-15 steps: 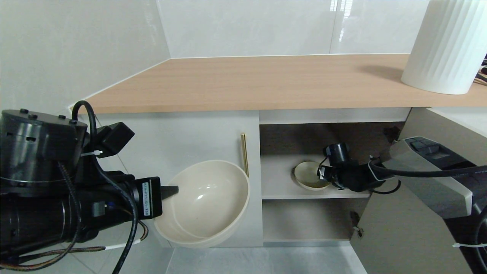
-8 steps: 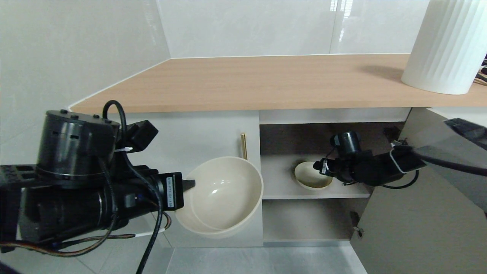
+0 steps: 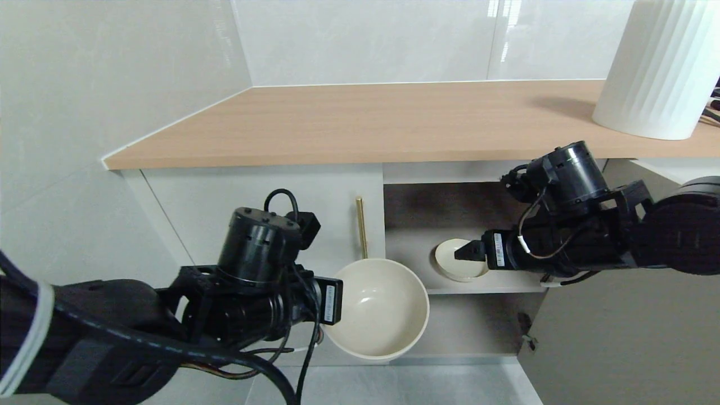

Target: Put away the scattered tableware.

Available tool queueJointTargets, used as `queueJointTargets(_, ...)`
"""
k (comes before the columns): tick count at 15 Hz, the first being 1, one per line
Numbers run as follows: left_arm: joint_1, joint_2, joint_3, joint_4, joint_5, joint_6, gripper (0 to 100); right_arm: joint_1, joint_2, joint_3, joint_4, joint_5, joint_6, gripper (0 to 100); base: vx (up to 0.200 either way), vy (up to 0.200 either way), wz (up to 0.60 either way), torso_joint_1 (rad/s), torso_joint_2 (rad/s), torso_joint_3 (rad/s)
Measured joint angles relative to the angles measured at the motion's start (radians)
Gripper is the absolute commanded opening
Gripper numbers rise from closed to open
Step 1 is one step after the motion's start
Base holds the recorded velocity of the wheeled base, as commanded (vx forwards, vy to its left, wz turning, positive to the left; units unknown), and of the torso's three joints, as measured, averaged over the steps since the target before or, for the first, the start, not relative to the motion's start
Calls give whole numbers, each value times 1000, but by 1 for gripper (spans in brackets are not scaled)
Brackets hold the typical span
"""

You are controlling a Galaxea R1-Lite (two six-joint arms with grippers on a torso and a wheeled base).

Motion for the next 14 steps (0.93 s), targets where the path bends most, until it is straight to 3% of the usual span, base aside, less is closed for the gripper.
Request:
queueJointTargets(2,-43,56,6,-57,50,-36,0,70,-42,9,40,0,-1,100,0,0,0,0,0,0)
queueJointTargets(4,-77,100,10,-81,61,-62,0,109,-31,13,45,-8,0,100,0,0,0,0,0,0)
queueJointTargets(12,-93,132,12,-84,88,-65,0,178,92,10,34,-14,7,100,0,0,0,0,0,0)
queueJointTargets(13,-96,132,12,-84,91,-65,0,179,102,9,33,-14,7,0,0,0,0,0,0,0)
queueJointTargets(14,-98,132,12,-84,91,-65,0,179,109,9,33,-13,8,0,0,0,0,0,0,0)
